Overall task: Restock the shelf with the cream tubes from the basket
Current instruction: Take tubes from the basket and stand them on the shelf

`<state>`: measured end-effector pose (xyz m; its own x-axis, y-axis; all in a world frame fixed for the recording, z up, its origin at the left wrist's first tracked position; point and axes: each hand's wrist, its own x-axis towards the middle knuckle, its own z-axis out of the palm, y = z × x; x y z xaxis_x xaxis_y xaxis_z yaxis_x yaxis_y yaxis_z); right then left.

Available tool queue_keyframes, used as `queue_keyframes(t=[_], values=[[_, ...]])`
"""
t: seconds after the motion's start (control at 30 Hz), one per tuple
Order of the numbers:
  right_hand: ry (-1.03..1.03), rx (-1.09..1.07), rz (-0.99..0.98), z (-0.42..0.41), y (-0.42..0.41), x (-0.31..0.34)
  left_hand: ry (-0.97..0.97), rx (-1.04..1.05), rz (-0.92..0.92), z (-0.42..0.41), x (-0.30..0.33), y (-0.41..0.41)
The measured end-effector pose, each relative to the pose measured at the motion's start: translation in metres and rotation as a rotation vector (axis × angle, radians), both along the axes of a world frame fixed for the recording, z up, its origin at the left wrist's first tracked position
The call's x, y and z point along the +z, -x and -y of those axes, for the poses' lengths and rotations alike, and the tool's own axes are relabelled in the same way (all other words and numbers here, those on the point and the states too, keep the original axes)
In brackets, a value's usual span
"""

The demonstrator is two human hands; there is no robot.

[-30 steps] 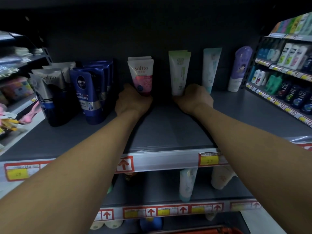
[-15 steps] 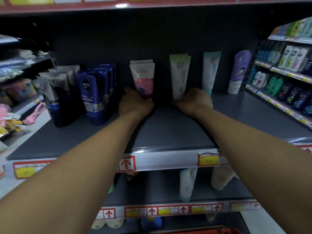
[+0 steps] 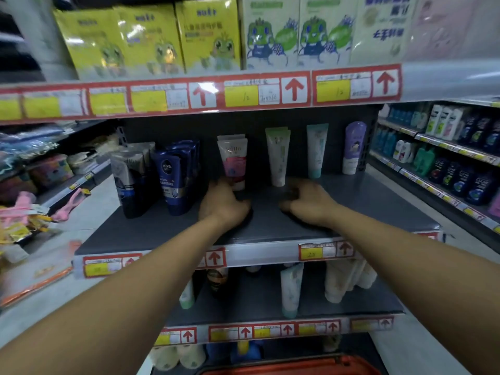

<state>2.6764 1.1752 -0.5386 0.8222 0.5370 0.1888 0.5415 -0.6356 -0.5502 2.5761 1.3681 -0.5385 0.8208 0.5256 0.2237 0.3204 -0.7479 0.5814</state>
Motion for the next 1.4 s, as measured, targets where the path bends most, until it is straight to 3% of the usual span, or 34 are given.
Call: queue_keyframes(t=[0.2,0.43,0.87,1.13,1.4], values=[[0.069,-0.030,0.132,0.037,0.033,0.002,-0.147,-0.112,-0.047,0.021,0.012,0.051],[-0.008,-0.069,0.229,0.063,0.078,0.004,-0.269,-0.167,0.010,0.044,0.024,0.101],[0.002,-0.019,0.326,0.087,0.154,-0.036,-0.271,-0.261,0.047,0.079,-0.016,0.164],[0.124,0.058,0.214,0.100,0.175,-0.111,-0.237,-0.317,-0.110,0.094,-0.090,0.179],[0.214,0.033,-0.048,0.112,0.189,-0.206,-0.100,-0.363,-0.321,0.116,-0.187,0.189]])
